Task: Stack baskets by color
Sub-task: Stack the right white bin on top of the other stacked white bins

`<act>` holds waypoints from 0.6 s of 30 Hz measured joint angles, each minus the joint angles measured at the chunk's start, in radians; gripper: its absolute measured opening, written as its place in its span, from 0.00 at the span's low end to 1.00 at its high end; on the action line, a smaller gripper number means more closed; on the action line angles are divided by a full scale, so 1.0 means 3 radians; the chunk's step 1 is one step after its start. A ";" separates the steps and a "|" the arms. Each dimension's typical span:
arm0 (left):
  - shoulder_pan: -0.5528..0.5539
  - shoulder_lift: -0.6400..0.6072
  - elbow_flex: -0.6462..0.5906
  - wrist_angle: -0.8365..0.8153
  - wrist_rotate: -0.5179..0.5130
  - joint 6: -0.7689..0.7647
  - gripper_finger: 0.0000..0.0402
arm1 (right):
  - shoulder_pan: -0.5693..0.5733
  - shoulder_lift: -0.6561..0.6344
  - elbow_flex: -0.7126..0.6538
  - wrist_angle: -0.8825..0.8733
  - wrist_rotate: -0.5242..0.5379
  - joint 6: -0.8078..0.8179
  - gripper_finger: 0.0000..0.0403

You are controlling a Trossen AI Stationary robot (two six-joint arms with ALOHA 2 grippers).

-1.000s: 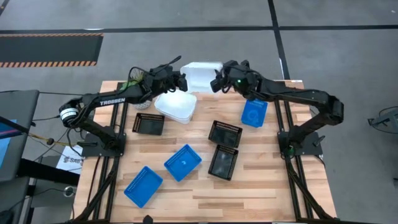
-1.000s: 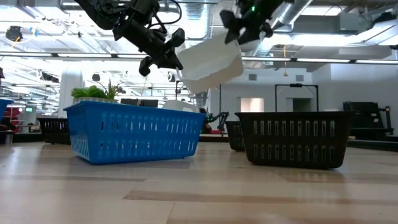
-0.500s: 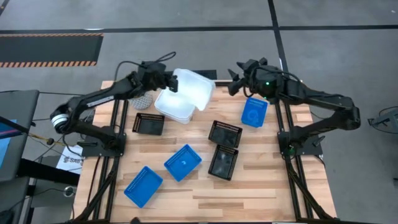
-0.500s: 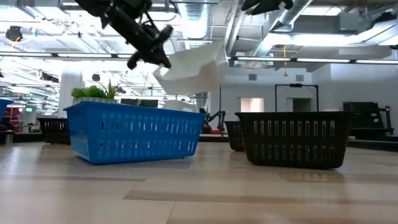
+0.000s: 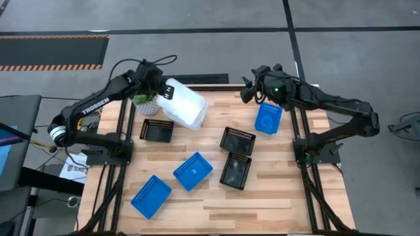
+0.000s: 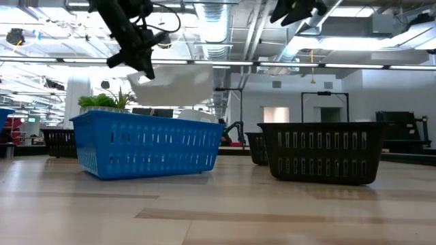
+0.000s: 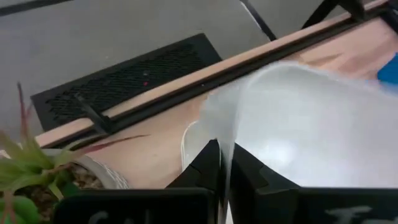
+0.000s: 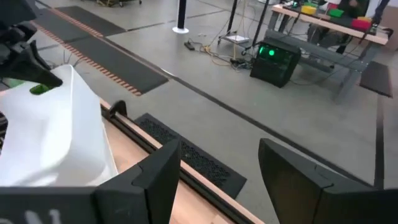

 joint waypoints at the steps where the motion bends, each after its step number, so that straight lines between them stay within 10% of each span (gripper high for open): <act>1: 0.0022 0.0030 0.0000 0.0006 0.0035 -0.0001 0.00 | -0.0001 0.0024 0.0000 -0.0013 -0.0001 -0.0001 0.59; 18: 0.0245 0.0743 0.0002 -0.0030 0.0579 0.0061 0.00 | -0.0092 0.0147 -0.0005 -0.0222 0.0160 -0.0003 0.59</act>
